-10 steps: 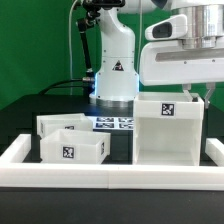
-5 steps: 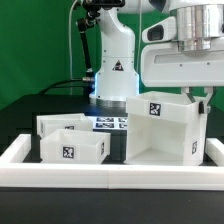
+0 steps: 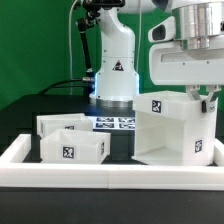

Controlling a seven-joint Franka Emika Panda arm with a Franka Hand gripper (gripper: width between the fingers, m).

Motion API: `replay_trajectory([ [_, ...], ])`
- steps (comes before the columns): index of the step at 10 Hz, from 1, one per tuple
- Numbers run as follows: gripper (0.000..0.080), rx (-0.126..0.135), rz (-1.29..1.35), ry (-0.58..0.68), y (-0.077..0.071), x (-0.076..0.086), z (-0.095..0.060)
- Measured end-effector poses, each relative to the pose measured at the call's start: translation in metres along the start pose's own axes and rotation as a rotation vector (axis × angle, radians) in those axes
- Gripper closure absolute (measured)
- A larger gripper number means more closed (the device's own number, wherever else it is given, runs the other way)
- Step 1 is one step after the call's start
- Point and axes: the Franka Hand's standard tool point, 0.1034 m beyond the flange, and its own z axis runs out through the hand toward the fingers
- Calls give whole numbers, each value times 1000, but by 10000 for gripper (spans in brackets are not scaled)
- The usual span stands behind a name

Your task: Assemble drawer

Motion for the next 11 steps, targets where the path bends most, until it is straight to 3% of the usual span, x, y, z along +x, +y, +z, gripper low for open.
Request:
replay_trajectory([
  [2,761,1,134,-25,-9,9,0],
  [5,761,24,289,-47,-22,18,-3],
  [8,761,25,454,-68,-23,13,0],
  [11,761,30,509,-83,-36,21,5],
])
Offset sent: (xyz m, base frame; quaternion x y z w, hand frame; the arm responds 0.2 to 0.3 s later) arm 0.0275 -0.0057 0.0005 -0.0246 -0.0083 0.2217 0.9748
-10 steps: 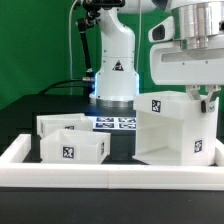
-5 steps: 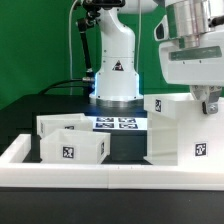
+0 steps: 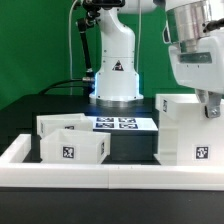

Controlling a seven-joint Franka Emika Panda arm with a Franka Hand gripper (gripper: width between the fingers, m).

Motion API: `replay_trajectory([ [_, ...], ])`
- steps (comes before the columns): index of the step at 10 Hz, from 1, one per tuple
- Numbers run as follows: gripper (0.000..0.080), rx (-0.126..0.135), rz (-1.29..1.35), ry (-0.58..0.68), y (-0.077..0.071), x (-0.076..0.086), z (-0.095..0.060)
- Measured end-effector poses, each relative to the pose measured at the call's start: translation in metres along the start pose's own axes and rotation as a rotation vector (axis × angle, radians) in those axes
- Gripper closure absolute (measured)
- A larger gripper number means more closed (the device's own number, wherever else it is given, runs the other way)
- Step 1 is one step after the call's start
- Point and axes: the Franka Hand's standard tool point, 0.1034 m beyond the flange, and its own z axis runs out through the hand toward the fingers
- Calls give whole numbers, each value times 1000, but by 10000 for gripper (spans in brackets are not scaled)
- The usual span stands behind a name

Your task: Assemble drawer

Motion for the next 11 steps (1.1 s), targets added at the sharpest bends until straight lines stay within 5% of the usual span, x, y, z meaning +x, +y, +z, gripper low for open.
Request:
replay_trajectory([
  [3,761,7,-26,0,-7,1,3],
  [4,671,6,-28,0,-7,1,4],
  [5,671,6,-33,-1,-6,1,4],
  [6,482,7,-37,-1,-7,0,4],
  [7,482,8,-39,-1,-7,0,3],
  [8,305,8,-51,-1,-8,-1,3],
  [9,305,8,-82,-1,-8,-1,2],
  [10,184,11,-117,-1,-9,-1,1],
  [11,160,15,-148,0,-10,-1,-2],
])
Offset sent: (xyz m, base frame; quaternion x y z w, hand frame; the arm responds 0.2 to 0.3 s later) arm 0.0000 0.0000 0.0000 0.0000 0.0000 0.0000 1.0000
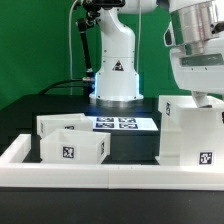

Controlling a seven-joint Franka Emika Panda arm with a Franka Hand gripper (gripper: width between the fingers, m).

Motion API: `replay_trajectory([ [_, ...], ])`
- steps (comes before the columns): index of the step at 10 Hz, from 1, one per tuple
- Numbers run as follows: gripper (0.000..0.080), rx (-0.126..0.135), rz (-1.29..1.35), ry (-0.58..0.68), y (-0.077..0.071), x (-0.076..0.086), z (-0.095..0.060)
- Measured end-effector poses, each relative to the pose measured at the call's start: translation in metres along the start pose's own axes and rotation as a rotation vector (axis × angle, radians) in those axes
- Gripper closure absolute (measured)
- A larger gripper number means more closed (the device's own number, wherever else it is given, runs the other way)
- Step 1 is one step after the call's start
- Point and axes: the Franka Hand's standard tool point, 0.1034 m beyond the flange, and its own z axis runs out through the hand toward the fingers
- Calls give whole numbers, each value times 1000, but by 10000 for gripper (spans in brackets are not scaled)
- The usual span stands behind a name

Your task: Assemble drawer

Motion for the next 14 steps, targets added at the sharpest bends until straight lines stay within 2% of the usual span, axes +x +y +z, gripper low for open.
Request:
replay_trajectory([
  [2,151,15,-110,1,-5,-3,-19],
  [4,150,24,-281,8,-3,5,-34],
  [5,150,20,-293,9,2,6,-36],
  [7,150,19,-301,9,1,4,-34],
  [10,150,9,-684,25,1,8,-35],
  [12,150,4,-965,43,4,21,-41],
  [14,150,-3,-1091,64,24,46,-52],
])
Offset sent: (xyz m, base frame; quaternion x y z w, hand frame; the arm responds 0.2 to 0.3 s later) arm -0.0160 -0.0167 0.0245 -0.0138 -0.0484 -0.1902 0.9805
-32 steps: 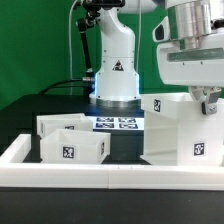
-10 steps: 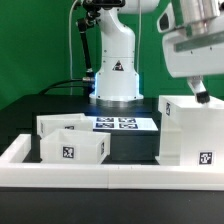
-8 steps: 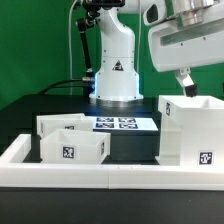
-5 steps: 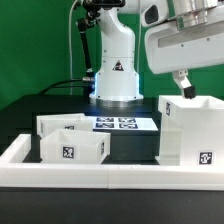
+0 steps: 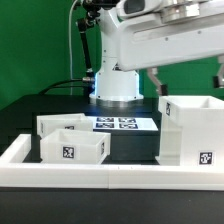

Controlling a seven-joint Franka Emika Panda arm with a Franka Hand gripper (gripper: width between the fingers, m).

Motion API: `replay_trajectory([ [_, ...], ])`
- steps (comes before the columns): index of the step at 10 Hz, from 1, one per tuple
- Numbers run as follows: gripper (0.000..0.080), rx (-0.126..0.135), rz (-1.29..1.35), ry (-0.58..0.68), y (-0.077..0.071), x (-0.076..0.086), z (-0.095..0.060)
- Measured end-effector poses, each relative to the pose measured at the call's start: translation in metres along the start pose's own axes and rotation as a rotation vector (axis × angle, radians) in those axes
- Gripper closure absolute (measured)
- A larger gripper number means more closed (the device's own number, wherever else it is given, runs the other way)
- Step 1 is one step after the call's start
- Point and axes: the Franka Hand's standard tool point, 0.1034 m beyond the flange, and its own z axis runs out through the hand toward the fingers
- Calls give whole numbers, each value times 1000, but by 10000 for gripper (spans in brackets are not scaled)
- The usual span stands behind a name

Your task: Assemble drawer

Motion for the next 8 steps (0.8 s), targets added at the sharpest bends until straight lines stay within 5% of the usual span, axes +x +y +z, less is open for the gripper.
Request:
replay_trajectory([
  [2,150,-11,-37,33,49,-3,3],
  [3,150,-12,-12,23,62,-5,8],
  [8,150,-20,-41,12,65,-6,12],
])
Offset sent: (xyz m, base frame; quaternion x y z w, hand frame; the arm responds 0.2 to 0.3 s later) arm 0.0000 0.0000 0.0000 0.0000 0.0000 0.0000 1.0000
